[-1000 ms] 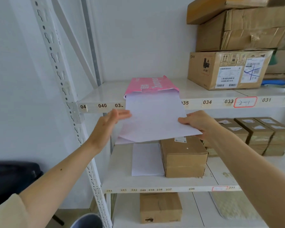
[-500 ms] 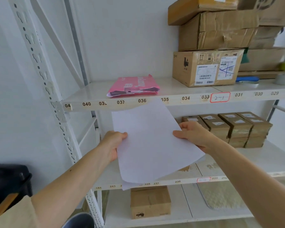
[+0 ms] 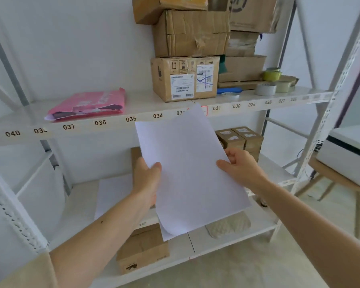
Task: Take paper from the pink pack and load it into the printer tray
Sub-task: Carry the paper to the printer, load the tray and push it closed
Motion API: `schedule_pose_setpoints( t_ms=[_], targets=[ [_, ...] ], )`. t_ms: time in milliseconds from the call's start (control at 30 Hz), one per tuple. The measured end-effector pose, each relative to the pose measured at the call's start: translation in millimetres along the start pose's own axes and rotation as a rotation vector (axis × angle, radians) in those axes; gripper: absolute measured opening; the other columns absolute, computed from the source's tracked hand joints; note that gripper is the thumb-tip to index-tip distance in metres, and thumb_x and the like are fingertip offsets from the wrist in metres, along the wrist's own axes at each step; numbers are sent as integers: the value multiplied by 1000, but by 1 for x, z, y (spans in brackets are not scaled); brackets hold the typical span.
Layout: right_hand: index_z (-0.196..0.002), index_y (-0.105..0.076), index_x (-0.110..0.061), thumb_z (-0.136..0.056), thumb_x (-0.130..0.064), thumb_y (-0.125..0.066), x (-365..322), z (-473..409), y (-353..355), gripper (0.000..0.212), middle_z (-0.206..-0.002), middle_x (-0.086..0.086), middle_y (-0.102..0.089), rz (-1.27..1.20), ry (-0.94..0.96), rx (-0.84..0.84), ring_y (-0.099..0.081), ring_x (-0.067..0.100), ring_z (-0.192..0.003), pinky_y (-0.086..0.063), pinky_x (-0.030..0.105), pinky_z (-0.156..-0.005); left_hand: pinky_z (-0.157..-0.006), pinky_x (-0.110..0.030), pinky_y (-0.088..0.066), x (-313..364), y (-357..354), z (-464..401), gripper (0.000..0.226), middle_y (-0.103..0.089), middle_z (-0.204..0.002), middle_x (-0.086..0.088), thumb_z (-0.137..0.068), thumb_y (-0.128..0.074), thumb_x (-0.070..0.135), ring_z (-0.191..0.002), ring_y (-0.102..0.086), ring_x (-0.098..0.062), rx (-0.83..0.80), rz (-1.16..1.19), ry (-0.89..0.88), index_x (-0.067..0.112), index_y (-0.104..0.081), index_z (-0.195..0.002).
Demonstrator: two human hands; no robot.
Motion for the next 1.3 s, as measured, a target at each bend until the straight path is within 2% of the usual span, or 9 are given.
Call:
schedule_pose_setpoints(
  t_ms=[100, 233, 367, 433, 500, 633, 833, 1033, 1300],
  targets=[
    [-97, -63, -20, -88, -24, -60, 31, 10, 42, 10, -94, 0, -74, -2, -30, 112, -72, 22, -84, -60, 44, -77, -81, -46, -55, -1, -52, 7, 21, -64, -107, -12, -86, -48, 11, -92, -63, -31, -56, -40, -48, 14, -52, -107],
    [-103, -57, -24, -88, -38, -60, 84, 17, 84, 21, -100, -1, -73, -113, -155, 140, -72, 23, -86, -60, 48, -79, -62, -30, -45, -1, -125, 13, 17, -59, -100, -3, -91, -47, 8, -81, -57, -16, -180, -27, -106, 16, -48, -107],
    [-112, -54, -17, -92, -29, -59, 123, 16, 124, 23, -104, 3, -70, -163, -214, 213, -71, 23, -87, -59, 43, -75, -84, -41, -52, -5, -197, 10, 22, -64, -108, -4, -91, -48, 7, -97, -62, -25, -301, 25, -110, 15, -53, -111],
    [-112, -54, -14, -93, -24, -58, 139, 12, 148, 21, -101, 3, -68, -170, -229, 285, -69, 19, -83, -56, 34, -67, -91, -47, -52, -7, -232, 7, 19, -67, -105, -2, -92, -51, 8, -98, -64, -25, -368, 61, -91, 25, -55, -99],
    [-109, -55, -15, -93, -22, -58, 154, 7, 171, 18, -98, 2, -67, -198, -252, 359, -67, 19, -82, -55, 35, -69, -89, -46, -53, -7, -269, 4, 18, -68, -106, -4, -93, -55, 9, -94, -65, -23, -460, 124, -60, 27, -55, -92],
    [-99, -57, -19, -92, -16, -60, 183, -2, 215, 8, -92, 0, -68, -259, -282, 500, -67, 20, -80, -55, 35, -70, -88, -51, -56, -16, -338, -1, 16, -75, -106, -6, -90, -64, 20, -96, -71, -29, -652, 175, 36, 18, -67, -106],
    [-93, -58, -25, -84, -23, -63, 237, -5, 270, 11, -102, 9, -70, -287, -369, 698, -69, 31, -90, -56, 50, -86, -66, -45, -58, -51, -424, 29, 32, -74, -110, -8, -84, -64, -2, -98, -70, -33, -977, 164, 222, 16, -66, -109],
    [-100, -56, -14, -89, -16, -60, 289, -11, 325, 12, -101, 14, -69, -288, -413, 788, -67, 28, -81, -56, 44, -78, -81, -44, -59, -92, -500, 47, 36, -73, -113, -8, -87, -64, 2, -104, -70, -32, -1155, 135, 410, 15, -62, -121],
    [-106, -56, -12, -88, -19, -61, 376, -29, 415, 20, -106, 14, -68, -240, -482, 805, -68, 33, -94, -57, 50, -86, -68, -38, -61, -96, -624, 71, 38, -66, -122, -2, -94, -59, 9, -103, -68, -23, -1219, -22, 186, 23, -51, -129]
  ],
)
Point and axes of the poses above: each hand's wrist, its own z-axis away from the middle knuckle, its own y-axis out of the back of the hand, x = y × z, the point moved 9 cm from there along -z, towards the middle knuckle
